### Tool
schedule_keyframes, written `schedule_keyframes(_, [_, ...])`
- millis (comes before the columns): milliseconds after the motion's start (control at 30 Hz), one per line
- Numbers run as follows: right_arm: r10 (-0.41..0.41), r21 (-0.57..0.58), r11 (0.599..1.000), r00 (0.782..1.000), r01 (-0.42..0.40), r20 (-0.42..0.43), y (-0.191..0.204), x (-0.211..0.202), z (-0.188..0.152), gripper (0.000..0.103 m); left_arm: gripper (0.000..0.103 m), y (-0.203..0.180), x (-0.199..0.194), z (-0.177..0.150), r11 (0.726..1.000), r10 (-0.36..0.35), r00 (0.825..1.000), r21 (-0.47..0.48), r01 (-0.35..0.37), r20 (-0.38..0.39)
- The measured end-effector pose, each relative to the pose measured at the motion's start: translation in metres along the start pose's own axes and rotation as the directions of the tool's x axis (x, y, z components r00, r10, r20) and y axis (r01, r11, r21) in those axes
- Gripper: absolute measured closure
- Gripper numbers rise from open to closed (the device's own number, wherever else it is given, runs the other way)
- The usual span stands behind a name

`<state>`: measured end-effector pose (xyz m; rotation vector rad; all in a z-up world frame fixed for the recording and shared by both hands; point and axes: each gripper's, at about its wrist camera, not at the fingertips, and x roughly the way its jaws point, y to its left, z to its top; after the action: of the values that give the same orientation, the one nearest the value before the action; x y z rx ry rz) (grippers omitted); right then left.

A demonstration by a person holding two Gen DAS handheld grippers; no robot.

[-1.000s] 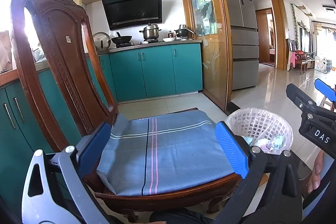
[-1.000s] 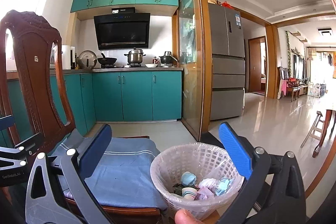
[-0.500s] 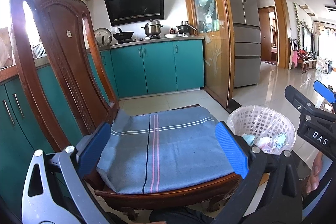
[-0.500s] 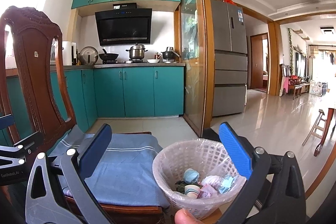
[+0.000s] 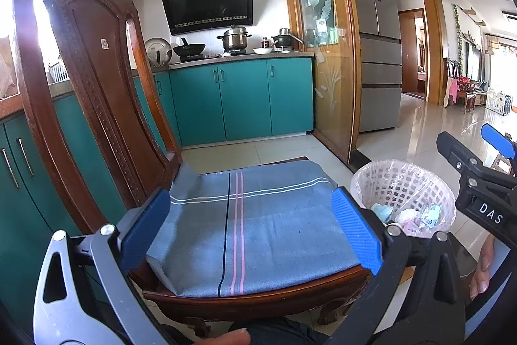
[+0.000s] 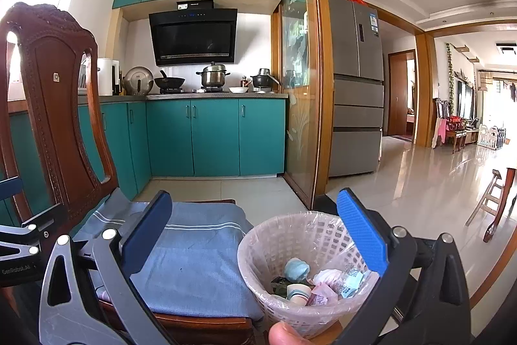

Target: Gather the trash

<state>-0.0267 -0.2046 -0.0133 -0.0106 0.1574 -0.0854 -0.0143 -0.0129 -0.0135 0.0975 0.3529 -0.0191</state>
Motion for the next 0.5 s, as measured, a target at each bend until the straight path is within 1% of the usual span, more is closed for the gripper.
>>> schedule_keyframes(500, [0.008,-0.005,1.000,1.000,-0.008,-0.014,0.0026,0.0043,-0.0049,0.003,0.003,-0.0006,0.0072,-0.0045,1.000,0.002,1.000,-0.001,-0.002,-0.026])
